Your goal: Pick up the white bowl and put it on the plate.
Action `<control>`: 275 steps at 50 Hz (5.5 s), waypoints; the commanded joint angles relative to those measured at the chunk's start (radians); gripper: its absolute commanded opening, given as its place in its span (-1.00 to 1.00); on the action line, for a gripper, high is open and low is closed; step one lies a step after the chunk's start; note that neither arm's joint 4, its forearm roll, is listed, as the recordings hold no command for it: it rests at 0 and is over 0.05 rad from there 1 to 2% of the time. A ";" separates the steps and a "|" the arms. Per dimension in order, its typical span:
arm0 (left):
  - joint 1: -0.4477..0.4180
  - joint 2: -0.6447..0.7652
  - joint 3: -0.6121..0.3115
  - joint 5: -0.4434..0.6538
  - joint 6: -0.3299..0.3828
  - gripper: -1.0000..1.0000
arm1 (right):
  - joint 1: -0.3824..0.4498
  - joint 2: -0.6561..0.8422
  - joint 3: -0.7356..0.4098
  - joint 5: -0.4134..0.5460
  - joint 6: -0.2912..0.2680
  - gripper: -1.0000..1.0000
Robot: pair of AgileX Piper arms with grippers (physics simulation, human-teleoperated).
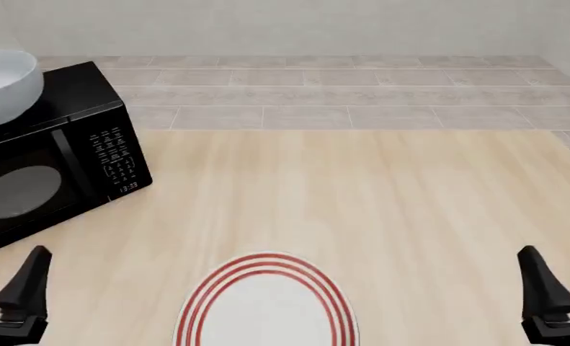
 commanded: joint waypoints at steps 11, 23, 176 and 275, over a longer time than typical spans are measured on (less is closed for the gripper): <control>-0.005 0.008 0.000 -0.008 -0.008 1.00 | 0.013 0.017 0.000 -0.023 -0.025 1.00; 0.016 0.041 -0.041 -0.005 -0.043 1.00 | 0.031 0.003 0.000 -0.001 -0.024 1.00; 0.578 1.592 -1.523 0.471 -0.113 1.00 | 0.148 0.000 0.000 -0.016 -0.039 1.00; 0.510 1.658 -1.440 0.305 -0.230 -1.00 | 0.171 -0.001 -0.006 -0.030 -0.044 1.00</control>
